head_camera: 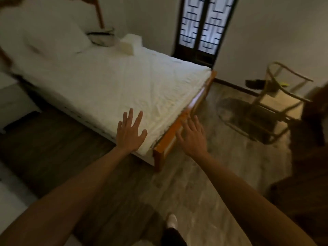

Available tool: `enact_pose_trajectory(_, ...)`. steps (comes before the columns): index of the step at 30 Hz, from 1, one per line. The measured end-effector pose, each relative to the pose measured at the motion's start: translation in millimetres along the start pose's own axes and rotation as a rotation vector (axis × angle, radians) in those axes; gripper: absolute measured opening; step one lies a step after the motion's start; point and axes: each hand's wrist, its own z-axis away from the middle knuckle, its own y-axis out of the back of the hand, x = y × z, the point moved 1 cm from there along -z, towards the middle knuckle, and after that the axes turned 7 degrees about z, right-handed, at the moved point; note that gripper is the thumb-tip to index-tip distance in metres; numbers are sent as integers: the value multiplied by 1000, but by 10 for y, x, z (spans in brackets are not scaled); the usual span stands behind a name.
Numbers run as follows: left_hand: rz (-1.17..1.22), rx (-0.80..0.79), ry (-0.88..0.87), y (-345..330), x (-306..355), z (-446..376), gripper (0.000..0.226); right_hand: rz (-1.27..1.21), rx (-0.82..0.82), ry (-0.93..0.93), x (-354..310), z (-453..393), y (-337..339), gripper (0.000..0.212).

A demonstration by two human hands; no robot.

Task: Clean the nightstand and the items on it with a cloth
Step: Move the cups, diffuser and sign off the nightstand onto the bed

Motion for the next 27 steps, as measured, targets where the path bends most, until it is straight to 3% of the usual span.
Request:
enact_pose_trajectory(13, 52, 273, 571, 773, -1893, -1242, 76, -107, -175, 561, -1820, -2868, -967, 62)
enact_pose_trajectory(18, 44, 339, 740, 1020, -2866, -1456, 76, -157, -201, 694, -3040, -3640, -1454, 62)
enact_pose_trajectory(24, 35, 388, 817, 1474, -4208, -1902, 76, -195, -259, 804, -4483, -4328, -1953, 62)
enact_pose_trajectory(25, 39, 407, 858, 1745, -4682, -2063, 75, -200, -304, 820, -5076, -4593, -2051, 62)
enact_pose_trajectory(27, 37, 403, 857, 1809, -4874, -2103, 76, -175, -313, 838, -5297, -4733, -2149, 63)
